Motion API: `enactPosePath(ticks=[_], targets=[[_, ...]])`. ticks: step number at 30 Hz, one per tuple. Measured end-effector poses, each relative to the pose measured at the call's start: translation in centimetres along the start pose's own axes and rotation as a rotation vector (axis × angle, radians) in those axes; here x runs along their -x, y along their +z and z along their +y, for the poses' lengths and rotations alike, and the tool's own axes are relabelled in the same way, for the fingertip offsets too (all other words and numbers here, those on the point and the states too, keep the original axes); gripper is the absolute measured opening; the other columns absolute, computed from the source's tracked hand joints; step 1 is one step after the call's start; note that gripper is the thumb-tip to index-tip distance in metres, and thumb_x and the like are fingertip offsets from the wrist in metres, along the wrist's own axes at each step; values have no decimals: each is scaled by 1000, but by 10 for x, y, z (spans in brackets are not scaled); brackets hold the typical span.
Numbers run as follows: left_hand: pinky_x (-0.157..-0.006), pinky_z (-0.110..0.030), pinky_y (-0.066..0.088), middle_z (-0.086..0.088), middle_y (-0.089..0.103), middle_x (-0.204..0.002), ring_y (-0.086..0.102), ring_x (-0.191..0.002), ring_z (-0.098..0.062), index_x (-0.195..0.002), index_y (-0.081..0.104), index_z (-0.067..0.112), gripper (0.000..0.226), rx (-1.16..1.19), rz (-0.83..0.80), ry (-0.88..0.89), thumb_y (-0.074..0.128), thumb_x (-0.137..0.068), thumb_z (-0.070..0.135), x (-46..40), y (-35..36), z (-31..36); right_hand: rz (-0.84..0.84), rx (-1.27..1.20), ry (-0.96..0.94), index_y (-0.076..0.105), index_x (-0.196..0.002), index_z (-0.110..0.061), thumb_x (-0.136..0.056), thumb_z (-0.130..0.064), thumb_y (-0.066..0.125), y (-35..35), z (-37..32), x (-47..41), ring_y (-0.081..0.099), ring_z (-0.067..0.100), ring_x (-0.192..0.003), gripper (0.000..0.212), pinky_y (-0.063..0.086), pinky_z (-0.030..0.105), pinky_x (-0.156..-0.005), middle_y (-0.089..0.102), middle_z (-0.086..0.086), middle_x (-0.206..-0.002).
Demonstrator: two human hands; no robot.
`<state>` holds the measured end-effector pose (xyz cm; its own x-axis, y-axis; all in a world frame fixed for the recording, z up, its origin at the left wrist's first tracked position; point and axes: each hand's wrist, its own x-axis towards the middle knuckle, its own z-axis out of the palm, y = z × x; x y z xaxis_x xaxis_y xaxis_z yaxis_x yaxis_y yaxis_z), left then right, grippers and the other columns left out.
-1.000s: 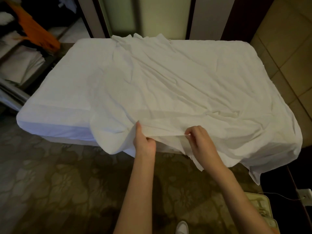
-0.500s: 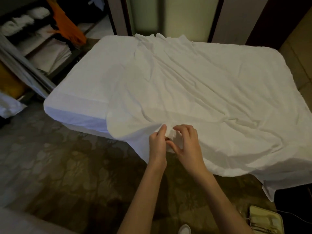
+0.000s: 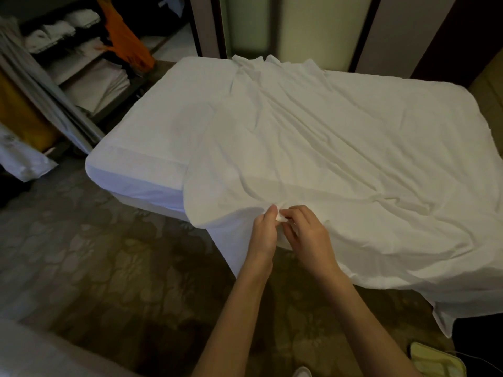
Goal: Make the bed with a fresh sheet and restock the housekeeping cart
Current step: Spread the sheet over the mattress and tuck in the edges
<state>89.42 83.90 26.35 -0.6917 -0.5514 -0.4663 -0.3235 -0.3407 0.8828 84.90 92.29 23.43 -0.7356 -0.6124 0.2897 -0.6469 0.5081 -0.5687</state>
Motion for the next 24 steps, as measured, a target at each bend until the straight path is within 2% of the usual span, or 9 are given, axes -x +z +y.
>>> enactPosePath(ticks=[3,6,8,11,13,17,20,22,24], targets=[[-68,-18,46,2,61,-85,59,-86,-12,-84,60,23,29,67,37,-46,37,-102,28,2,0,2,34,-5,-33,66,-102,-5,-86,-1,64,1,-1,-1,62,19,-86,17,42,16,-77,64,8,-98],[-82,-31,51,-8,64,-100,60,-98,-24,-100,62,15,19,464,142,-189,49,-96,27,-11,-10,4,57,-20,-67,68,-100,-4,-84,2,64,-5,-6,-1,60,17,-87,18,43,14,-78,62,8,-97],[-85,-36,53,-11,64,-108,62,-100,-27,-109,60,12,22,778,188,-253,57,-93,27,-23,-20,5,85,-58,-65,69,-98,-4,-84,4,63,-16,-4,0,59,16,-85,18,44,15,-77,61,8,-96],[-97,-46,49,-13,63,-121,61,-110,-32,-121,57,14,32,963,153,-246,58,-93,30,-41,-36,2,111,-88,-54,69,-99,-5,-84,4,62,-33,2,4,58,14,-83,19,45,15,-74,60,7,-96],[-92,-46,52,-12,62,-124,61,-111,-31,-131,52,16,39,978,160,-221,55,-95,33,-49,-46,3,95,-96,-22,69,-100,-7,-86,2,61,-41,2,7,57,13,-82,19,41,6,-74,60,4,-97],[-76,-41,57,-7,56,-123,60,-110,-28,-140,39,15,55,836,360,-110,53,-94,42,-68,-83,25,54,-101,-27,70,-98,-8,-86,0,61,-53,-6,17,55,10,-77,17,39,3,-76,58,1,-96],[-62,-37,57,-10,55,-129,61,-107,-28,-146,26,20,66,831,487,93,55,-92,44,-95,-120,32,45,-79,-10,70,-97,-9,-86,-1,62,-60,-10,24,52,4,-76,15,40,2,-75,53,-6,-95],[-59,-31,56,-7,59,-126,63,-104,-22,-137,35,23,58,816,489,167,63,-89,40,-84,-137,51,29,-58,66,68,-97,-12,-87,-2,61,-59,-12,25,53,6,-77,16,40,4,-72,51,-8,-95],[-61,-27,53,1,61,-108,63,-92,-14,-113,44,28,33,661,489,190,66,-89,32,-66,-149,63,-40,-29,154,65,-101,-18,-87,-7,61,-44,-21,22,53,9,-84,18,40,7,-74,48,-10,-99]])
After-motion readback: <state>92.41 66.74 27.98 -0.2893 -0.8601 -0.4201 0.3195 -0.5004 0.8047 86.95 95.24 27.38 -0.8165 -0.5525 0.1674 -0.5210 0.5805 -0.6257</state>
